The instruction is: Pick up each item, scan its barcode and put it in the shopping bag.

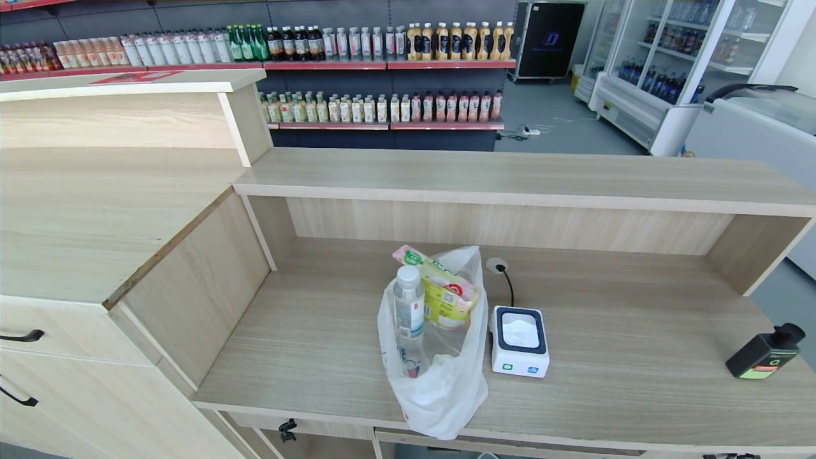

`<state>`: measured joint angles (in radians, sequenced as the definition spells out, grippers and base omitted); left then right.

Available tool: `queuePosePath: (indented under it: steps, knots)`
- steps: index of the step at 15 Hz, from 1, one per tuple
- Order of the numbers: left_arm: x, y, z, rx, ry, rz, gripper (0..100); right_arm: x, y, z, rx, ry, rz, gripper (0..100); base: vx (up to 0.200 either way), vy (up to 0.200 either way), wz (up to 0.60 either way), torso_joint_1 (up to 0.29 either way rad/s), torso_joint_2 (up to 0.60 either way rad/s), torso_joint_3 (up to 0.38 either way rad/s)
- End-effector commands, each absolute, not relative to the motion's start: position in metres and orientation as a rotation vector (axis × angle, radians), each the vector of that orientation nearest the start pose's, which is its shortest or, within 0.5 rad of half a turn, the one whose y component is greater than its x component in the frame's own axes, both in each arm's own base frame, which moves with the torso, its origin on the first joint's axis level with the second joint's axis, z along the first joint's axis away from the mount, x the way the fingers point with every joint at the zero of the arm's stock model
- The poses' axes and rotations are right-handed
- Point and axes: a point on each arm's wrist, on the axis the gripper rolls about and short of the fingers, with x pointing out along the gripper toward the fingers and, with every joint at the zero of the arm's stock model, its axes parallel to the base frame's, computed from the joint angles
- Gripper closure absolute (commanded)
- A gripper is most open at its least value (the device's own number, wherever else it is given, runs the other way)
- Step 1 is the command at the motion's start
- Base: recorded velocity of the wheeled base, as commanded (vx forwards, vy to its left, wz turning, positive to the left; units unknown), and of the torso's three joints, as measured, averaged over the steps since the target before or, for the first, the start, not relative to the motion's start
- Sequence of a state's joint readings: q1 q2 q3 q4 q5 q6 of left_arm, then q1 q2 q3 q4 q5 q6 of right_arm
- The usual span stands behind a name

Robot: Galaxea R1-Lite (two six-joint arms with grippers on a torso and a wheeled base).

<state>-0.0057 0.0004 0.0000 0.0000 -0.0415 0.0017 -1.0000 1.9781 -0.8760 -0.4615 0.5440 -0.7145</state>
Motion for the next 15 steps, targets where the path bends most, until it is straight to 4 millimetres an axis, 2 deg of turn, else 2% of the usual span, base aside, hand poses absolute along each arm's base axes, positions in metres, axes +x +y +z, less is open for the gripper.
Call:
queuePosePath:
  steps: [1, 8, 15]
  knots:
    - [-0.023, -0.001, 0.076, 0.002, 0.001, -0.046, 0, 0.197, -0.285, 0.092, -0.239, 0.586, -0.247, 0, 0.0, 0.0, 0.0, 0.0, 0.0, 0.0]
    - [-0.023, -0.001, 0.076, 0.002, 0.001, -0.048, 0, 0.206, -0.299, 0.066, -0.209, 0.614, -0.229, 0, 0.0, 0.0, 0.0, 0.0, 0.0, 0.0]
    - [-0.023, -0.001, 0.076, 0.002, 0.001, -0.048, 0, 0.209, -0.302, 0.055, -0.183, 0.575, -0.166, 0, 0.0, 0.0, 0.0, 0.0, 0.0, 0.0]
